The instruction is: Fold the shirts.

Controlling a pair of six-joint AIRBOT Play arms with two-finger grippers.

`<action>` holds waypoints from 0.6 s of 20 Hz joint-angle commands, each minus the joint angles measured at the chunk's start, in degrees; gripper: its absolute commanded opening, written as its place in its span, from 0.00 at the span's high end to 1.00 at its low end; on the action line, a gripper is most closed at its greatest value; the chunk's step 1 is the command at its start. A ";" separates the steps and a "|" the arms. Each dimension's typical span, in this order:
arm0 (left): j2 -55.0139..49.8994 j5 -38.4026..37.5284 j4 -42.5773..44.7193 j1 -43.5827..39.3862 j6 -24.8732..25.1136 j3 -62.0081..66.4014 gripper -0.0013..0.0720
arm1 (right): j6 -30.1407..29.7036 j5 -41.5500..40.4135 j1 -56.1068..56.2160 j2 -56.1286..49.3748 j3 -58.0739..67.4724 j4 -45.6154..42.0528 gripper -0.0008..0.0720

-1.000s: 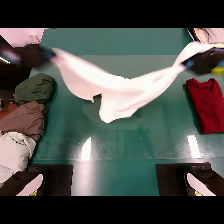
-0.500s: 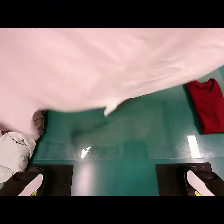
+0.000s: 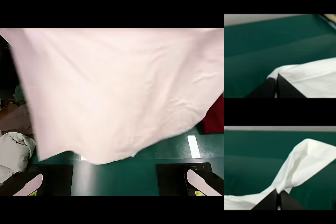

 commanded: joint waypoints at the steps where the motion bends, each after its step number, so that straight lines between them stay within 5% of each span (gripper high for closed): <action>1: -8.46 0.02 4.70 0.04 -1.99 -9.44 0.95 | -0.15 -2.51 8.61 -10.49 -4.44 -4.09 0.97; 4: -16.98 3.43 5.05 0.04 -2.64 -10.01 0.95 | 0.74 -11.91 16.02 -20.02 -6.36 -15.02 0.97; 10: -25.55 5.88 5.07 0.04 -2.99 -10.01 0.91 | 4.00 -25.18 18.97 -32.37 -6.32 -15.19 0.96; 11: -25.59 6.49 5.09 0.04 -3.06 -9.99 0.44 | 3.98 -25.38 18.97 -33.18 -6.32 -15.21 0.88; 12: -25.59 6.75 5.16 0.04 -3.41 -9.75 0.06 | 3.98 -25.33 18.88 -33.51 -6.32 -15.26 0.49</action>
